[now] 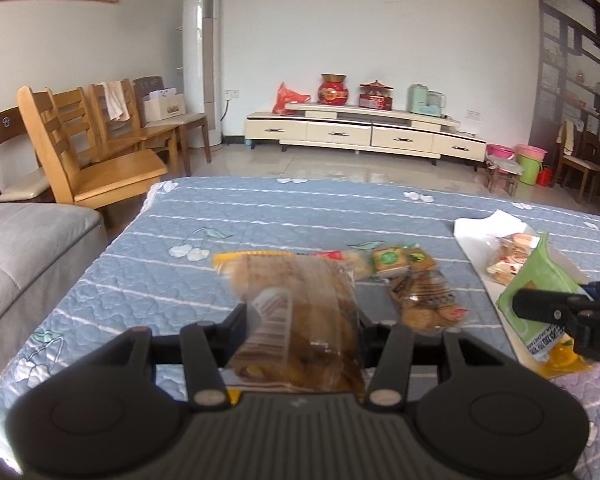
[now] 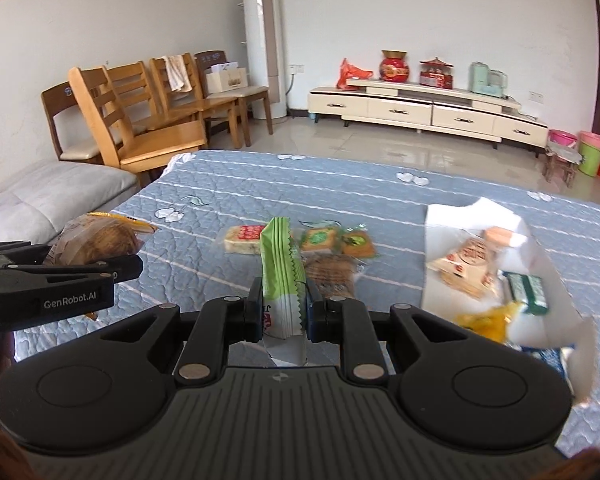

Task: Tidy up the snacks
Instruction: 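Carry the bread bag and the green-and-white pack toward the white tray with both tools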

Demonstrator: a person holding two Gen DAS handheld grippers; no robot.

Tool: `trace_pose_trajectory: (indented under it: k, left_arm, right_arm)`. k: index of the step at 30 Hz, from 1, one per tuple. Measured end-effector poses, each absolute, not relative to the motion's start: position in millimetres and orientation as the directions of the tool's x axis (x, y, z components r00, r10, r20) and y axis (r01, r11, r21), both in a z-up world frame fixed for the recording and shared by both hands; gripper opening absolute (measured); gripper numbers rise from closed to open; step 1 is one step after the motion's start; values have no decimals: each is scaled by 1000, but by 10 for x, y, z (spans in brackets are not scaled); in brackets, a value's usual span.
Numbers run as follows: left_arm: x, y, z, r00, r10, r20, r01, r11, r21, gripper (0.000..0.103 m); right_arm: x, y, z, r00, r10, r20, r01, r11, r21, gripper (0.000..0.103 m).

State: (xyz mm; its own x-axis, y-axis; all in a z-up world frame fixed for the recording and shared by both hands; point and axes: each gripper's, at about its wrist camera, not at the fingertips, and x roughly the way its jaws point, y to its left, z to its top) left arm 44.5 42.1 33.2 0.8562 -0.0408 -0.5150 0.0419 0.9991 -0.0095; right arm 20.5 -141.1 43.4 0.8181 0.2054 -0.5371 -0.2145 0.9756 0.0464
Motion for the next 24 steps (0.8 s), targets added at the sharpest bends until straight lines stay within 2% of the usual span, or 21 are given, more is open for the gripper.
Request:
trace_pose_trajectory:
  k: [24]
  left_arm:
    - [351,-166,390,849,-130,-512,168,985,28,50]
  right_arm:
    - [-256,-1958,544,856,116,-504,-89,993,77,23]
